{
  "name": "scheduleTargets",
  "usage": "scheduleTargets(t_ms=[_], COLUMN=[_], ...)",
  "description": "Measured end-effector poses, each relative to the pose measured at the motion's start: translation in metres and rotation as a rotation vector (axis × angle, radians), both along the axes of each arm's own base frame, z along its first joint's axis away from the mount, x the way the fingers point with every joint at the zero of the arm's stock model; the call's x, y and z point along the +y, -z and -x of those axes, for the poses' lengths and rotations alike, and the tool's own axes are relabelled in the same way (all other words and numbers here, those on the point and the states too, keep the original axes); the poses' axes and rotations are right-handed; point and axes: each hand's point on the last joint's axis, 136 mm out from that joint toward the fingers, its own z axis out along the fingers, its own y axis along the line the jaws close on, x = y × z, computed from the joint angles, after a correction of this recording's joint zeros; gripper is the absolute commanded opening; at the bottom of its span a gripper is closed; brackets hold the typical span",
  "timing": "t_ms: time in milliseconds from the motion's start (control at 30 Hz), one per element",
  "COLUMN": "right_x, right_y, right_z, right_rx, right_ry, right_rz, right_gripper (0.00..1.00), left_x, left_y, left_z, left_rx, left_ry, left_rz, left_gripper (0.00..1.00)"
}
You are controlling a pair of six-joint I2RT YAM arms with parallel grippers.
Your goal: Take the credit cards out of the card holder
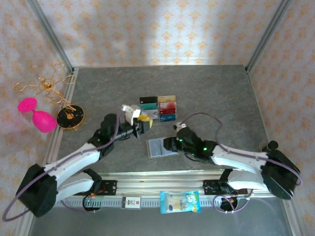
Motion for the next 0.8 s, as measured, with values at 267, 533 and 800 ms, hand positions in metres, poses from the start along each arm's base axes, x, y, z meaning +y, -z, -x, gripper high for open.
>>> scheduleTargets(t_ms=[267, 533, 800], right_x=[0.056, 0.066, 0.069], right_y=[0.031, 0.056, 0.063], right_z=[0.010, -0.003, -0.006], right_rx=[-0.061, -0.099, -0.110], right_ry=[-0.113, -0.092, -0.063], right_rz=[0.210, 0.358, 0.403], right_gripper=[0.46, 0.45, 0.14], left_x=[0.037, 0.053, 0.054], left_y=[0.012, 0.018, 0.025], left_z=[0.024, 0.031, 0.031], left_rx=[0.081, 0.102, 0.133], left_ry=[-0.152, -0.218, -0.227], left_rz=[0.191, 0.258, 0.253], left_gripper=[0.37, 0.37, 0.28])
